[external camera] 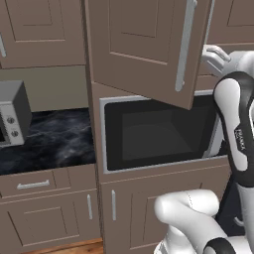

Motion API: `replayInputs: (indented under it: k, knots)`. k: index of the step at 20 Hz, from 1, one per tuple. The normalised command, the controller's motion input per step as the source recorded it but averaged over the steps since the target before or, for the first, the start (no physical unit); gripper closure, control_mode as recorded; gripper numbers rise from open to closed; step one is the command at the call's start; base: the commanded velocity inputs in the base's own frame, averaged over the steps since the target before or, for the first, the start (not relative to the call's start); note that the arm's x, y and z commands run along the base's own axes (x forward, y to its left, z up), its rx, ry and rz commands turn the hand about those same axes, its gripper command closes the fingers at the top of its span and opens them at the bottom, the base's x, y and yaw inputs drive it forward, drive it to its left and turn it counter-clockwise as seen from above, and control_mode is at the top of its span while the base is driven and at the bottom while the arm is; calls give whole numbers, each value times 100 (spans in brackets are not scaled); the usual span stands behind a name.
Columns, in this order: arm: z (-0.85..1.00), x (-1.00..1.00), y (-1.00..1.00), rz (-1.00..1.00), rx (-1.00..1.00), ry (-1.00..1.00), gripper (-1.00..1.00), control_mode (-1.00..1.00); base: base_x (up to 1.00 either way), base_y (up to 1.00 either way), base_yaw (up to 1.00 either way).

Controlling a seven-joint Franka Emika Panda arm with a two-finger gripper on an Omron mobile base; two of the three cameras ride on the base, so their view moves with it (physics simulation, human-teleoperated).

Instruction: Move the bowls from the cabinet to the plates on the dining table.

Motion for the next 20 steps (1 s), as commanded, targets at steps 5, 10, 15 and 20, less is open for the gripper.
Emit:
replayInputs:
  k: [5,10,15,20]
  knots:
    - [-8,12,20,0,0,4,-100,-100,0,0,0]
    - [0,-15,9,0,5,2,-100,-100,0,0,0]
    - [5,-44,22,3,3,0,-100,-100,0,0,0]
    - [0,-39,50,3,-1,-1,-100,-100,0,0,0]
